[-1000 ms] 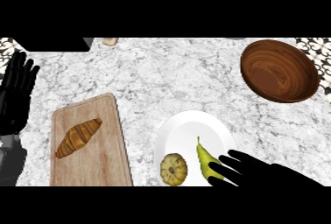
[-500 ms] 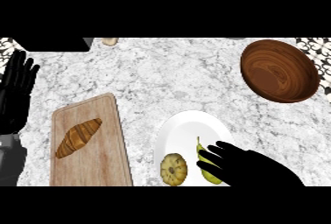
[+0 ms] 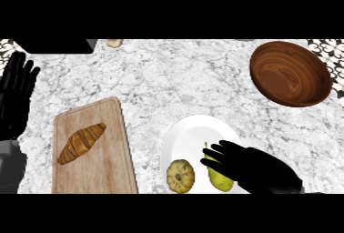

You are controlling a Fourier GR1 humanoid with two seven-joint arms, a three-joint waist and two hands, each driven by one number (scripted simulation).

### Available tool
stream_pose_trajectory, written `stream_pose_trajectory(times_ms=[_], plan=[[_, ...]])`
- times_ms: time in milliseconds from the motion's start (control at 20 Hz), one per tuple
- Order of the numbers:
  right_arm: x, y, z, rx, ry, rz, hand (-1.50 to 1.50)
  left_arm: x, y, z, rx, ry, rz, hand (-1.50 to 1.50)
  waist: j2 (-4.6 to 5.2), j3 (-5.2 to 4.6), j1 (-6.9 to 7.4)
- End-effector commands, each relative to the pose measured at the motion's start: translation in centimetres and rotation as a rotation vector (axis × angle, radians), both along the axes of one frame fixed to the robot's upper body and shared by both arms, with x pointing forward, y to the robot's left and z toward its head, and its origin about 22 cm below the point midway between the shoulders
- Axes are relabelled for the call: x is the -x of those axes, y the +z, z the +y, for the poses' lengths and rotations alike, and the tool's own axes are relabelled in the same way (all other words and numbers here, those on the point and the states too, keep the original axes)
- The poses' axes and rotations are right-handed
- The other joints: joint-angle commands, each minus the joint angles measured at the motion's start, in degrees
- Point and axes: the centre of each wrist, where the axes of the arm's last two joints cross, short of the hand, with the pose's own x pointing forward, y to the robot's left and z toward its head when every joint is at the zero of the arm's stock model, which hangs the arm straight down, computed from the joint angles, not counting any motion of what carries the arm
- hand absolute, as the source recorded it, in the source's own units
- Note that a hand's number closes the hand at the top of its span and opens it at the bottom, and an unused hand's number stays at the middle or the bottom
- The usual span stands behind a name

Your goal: Pick the pear from the plate and place it in the bowl

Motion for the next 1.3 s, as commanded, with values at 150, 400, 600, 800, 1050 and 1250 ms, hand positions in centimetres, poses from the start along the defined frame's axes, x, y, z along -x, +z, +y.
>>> stream_pose_trajectory(times_ms=[150, 400, 600, 800, 1050, 1250], plan=[[-1.1, -2.3, 0.1, 0.009, 0.068, 0.014, -1.50, -2.1, 0.2, 0.1, -0.013, -0.011, -0.004, 0.00, 0.04, -0.01, -0.20], [-2.7, -2.0, 1.4, 0.035, 0.036, 0.014, -1.50, -2.0, -1.1, 0.1, -0.003, 0.003, -0.021, 0.00, 0.04, -0.02, -0.13], [-0.6, -3.9, 2.0, 0.044, 0.040, -0.003, -1.50, -0.5, -0.7, -1.7, 0.003, 0.002, -0.002, 0.00, -0.04, -0.01, -0.13], [-1.9, -5.8, 2.4, 0.018, 0.024, 0.023, -1.50, 0.5, -1.0, 1.2, 0.009, -0.004, -0.008, 0.00, -0.01, -0.01, -0.01], [-3.5, -8.0, 1.7, 0.067, 0.000, 0.018, -1.50, -1.9, 1.1, -1.5, -0.008, 0.004, -0.006, 0.00, 0.04, 0.01, -0.15], [-2.3, -8.0, 1.5, 0.105, -0.035, 0.026, -1.50, -0.5, -2.1, -0.6, 0.001, -0.008, -0.007, 0.00, -0.01, -0.01, -0.16]])
